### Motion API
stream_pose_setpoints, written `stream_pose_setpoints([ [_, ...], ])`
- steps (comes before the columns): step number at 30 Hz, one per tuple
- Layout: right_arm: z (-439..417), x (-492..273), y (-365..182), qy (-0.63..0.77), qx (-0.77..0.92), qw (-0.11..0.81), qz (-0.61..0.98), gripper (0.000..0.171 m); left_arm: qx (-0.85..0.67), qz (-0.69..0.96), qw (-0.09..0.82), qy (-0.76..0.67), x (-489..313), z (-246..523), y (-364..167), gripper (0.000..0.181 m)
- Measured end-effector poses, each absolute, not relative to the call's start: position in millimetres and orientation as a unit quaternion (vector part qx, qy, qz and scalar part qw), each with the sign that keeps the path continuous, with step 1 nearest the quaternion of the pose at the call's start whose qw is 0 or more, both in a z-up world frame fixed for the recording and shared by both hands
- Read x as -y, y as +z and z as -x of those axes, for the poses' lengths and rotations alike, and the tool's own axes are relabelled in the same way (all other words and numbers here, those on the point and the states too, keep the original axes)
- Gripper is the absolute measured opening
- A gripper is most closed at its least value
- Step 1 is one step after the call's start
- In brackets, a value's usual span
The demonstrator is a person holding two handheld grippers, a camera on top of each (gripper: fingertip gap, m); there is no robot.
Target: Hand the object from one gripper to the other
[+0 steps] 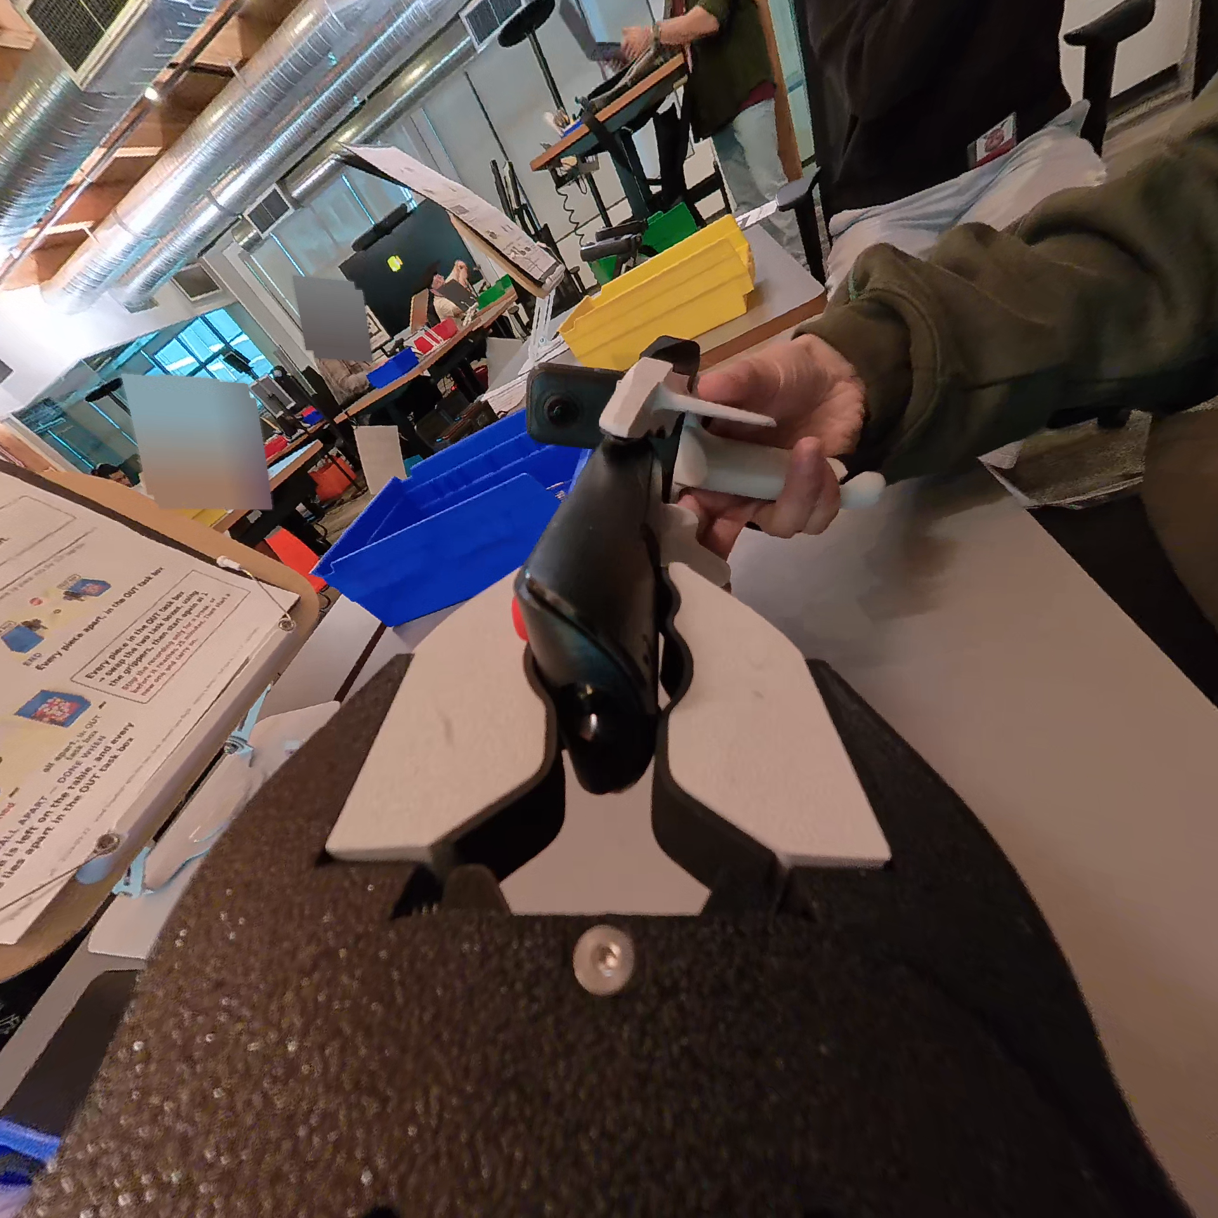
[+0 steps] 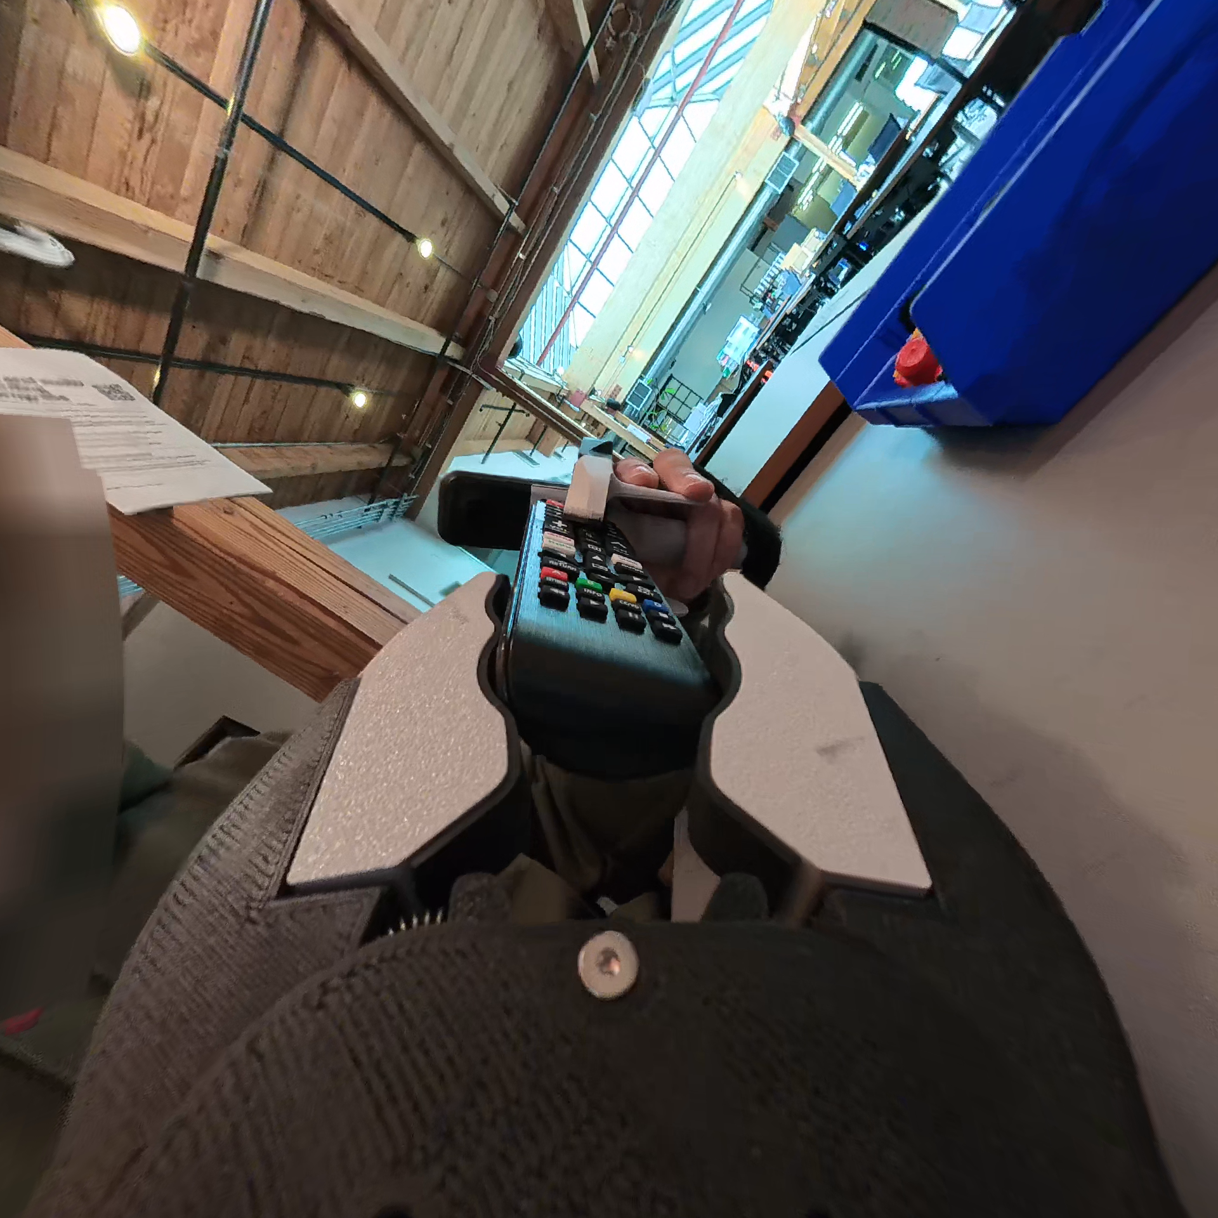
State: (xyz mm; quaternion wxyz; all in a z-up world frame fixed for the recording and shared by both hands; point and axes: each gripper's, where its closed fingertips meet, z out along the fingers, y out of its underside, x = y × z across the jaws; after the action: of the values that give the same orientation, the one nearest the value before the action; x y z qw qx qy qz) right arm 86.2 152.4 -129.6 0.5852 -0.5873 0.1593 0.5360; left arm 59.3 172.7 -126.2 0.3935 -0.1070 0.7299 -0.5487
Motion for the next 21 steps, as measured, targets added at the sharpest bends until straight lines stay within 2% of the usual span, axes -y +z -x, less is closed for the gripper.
stream_pose_setpoints([
  [14, -84, -149, -113, 0.412, -0.051, 0.670, 0.615, 0.057, -0.704, 0.142, 0.389, -0.577, -176, -61, -119, 0.032],
  [18, -85, -144, -105, 0.377, -0.020, 0.692, 0.616, 0.057, -0.686, 0.165, 0.364, -0.608, -175, -64, -118, 0.042],
  [21, -87, -136, -90, 0.331, 0.014, 0.720, 0.610, 0.057, -0.669, 0.211, 0.319, -0.637, -174, -69, -118, 0.063],
])
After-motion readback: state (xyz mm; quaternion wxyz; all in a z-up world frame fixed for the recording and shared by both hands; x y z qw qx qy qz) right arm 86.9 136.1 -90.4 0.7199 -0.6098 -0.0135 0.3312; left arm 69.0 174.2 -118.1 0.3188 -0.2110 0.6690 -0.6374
